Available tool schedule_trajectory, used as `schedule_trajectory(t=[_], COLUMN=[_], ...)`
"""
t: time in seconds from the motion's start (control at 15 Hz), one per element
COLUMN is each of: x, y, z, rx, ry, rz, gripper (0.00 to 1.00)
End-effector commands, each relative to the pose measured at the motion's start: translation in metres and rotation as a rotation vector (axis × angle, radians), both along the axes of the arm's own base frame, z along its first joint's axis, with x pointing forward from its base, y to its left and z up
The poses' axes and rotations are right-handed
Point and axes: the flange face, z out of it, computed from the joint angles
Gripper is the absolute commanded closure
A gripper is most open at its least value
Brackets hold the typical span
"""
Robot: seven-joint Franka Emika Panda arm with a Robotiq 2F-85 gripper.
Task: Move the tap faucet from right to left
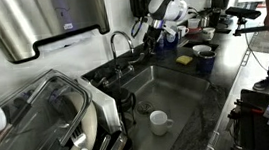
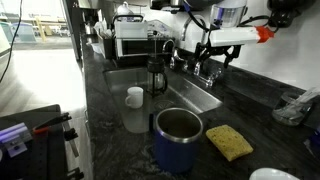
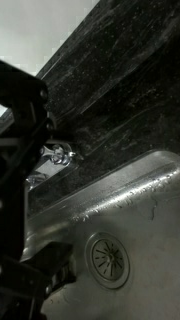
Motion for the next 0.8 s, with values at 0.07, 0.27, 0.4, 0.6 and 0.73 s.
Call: schedule_trajectory(t=[0.07,0.27,0.4,0.6,0.73], x=[0.011,0.018,0.026,0.034,0.038], y=[0.0,0.0,0.002,0.004,0.004], z=[-0.006,-0.012,-0.018,-0.025,-0.027], rx=[-0.003,-0.044,-0.062,-0.036,-0.024], ry=[-0.035,-0.074,-0.095,-0.085,-0.089], rz=[0.026,0.041,0.048,0.042,0.034], gripper=[0.0,0.0,0.0,0.0,0.28])
